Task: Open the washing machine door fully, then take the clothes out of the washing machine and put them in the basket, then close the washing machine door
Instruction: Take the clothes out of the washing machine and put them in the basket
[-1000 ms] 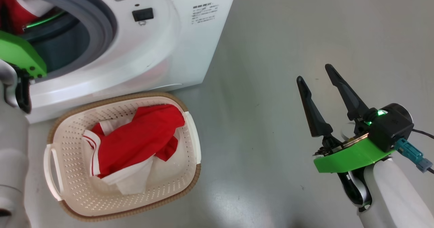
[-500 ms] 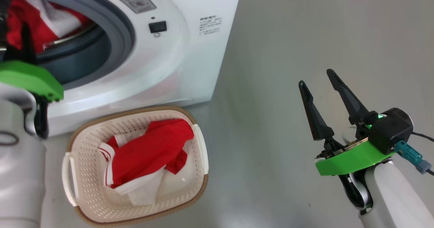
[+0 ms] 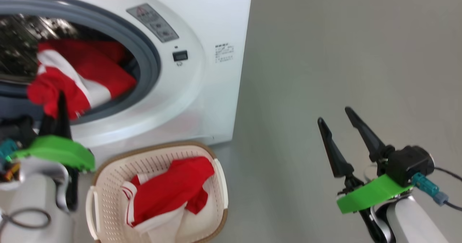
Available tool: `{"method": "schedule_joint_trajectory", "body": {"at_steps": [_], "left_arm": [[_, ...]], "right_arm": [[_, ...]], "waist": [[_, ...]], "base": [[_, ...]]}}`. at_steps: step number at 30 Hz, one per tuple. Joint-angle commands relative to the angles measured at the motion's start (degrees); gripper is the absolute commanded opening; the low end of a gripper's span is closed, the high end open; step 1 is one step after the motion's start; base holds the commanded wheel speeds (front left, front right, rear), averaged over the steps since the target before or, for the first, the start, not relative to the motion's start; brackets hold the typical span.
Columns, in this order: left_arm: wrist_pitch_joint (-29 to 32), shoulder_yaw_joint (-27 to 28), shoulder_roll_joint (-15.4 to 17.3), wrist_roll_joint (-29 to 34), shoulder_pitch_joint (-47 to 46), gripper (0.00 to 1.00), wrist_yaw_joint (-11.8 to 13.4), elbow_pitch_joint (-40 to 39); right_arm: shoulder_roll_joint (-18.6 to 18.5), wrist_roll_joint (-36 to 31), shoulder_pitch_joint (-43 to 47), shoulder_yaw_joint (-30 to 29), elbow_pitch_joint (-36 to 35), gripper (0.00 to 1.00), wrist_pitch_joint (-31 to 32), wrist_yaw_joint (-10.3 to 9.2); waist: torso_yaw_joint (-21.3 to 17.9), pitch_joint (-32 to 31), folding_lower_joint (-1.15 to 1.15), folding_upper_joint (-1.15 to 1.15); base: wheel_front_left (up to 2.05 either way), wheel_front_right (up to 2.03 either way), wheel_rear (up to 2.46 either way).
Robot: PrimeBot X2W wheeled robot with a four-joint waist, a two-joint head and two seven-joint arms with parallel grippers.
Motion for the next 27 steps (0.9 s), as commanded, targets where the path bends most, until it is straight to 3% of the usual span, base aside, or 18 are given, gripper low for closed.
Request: {"method": "schedule_joint_trajectory", "body": {"at_steps": [1,11,27], "left_arm": [[-0.7,1.8,1.8,-0.4,2.0,0.0,0.4,-2.6],[0.7,2.5,-0.4,-3.5,13.9,0.0,-0.1,-12.9],[4.0,-0.9,-3.7,-2.0,29.7,0.0,3.3,-35.5]], "right_arm": [[-0.5,-0.1,1.0,0.9,-1.0,1.0,-0.4,0.28],[-0.9,0.0,5.2,0.8,-0.1,1.0,-0.4,0.28],[-0.5,-0.2,8.5,-0.6,0.0,1.0,-0.4,0.28]], "waist": [[0.4,-4.1,0.0,0.0],[0.3,-11.3,0.0,0.0],[0.3,-14.9,0.0,0.0]], "base": [[0.0,0.0,0.0],[0.0,0.0,0.0],[0.0,0.0,0.0]]}}
